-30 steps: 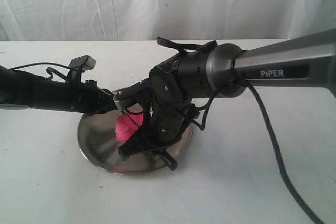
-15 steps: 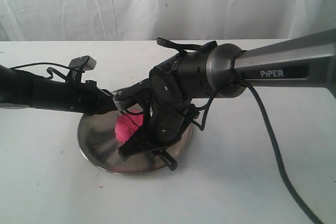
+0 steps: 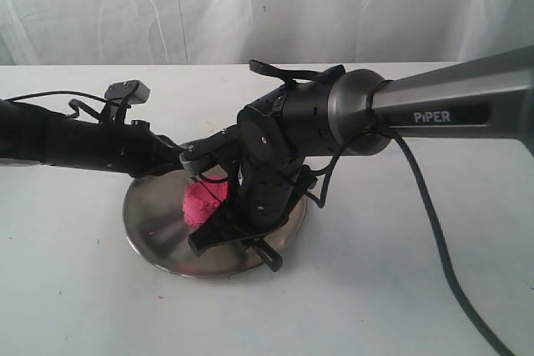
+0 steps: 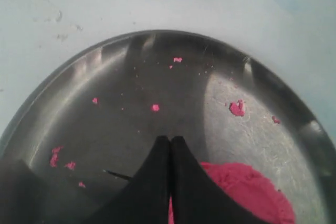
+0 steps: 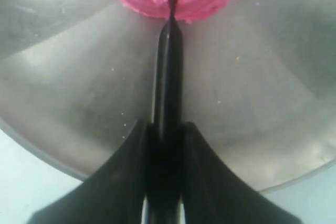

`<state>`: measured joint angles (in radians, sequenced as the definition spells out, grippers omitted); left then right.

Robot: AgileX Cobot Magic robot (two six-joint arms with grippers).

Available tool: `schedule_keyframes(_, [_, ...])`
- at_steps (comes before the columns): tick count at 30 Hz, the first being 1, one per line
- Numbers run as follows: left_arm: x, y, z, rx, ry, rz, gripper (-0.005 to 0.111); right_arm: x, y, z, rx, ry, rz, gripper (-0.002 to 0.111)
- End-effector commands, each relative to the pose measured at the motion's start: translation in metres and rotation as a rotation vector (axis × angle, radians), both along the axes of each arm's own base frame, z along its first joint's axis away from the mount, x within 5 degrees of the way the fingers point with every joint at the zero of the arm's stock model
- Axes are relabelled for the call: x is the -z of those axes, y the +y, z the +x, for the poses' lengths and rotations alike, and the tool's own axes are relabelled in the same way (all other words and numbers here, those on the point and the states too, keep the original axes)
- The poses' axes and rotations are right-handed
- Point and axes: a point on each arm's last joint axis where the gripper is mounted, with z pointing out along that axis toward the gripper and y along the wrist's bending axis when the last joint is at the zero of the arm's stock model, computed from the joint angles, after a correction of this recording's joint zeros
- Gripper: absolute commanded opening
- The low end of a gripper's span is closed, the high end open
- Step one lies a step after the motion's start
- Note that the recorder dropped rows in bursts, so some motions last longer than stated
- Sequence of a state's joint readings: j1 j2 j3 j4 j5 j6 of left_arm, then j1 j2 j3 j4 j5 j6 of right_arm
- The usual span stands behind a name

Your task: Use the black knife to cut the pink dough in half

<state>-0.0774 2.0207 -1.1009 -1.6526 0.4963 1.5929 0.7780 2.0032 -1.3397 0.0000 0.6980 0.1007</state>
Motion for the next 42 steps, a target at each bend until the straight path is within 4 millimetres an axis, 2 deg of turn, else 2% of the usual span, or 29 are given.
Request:
schedule_keyframes(1, [0.012,-0.002,-0.002,0.009,0.034,-0.011,0.000,0.001,-0.001,0.000,-0.014,0.001,-0.008,0.000])
schedule_keyframes(7, [0.025,-0.002,-0.002,0.009,0.067,-0.008,0.000,0.001,-0.001,0.000,-0.014,0.001,-0.008,0.000])
schedule_keyframes(19, [0.026,-0.002,-0.002,0.012,0.066,-0.006,0.000,0.001,-0.001,0.000,-0.014,0.001,-0.008,0.000])
schedule_keyframes(30, [-0.013,-0.006,0.001,0.042,-0.041,-0.050,0.000,0.001,-0.001,0.000,-0.014,0.001,-0.008,0.000])
schedule_keyframes(38, [-0.012,-0.005,0.000,0.052,-0.039,-0.020,0.000,0.001,-0.001,0.000,-0.014,0.001,-0.008,0.000])
schedule_keyframes(42, [-0.004,-0.005,-0.002,0.052,-0.015,-0.020,0.000,0.001,-0.001,0.000,-0.014,0.001,-0.008,0.000])
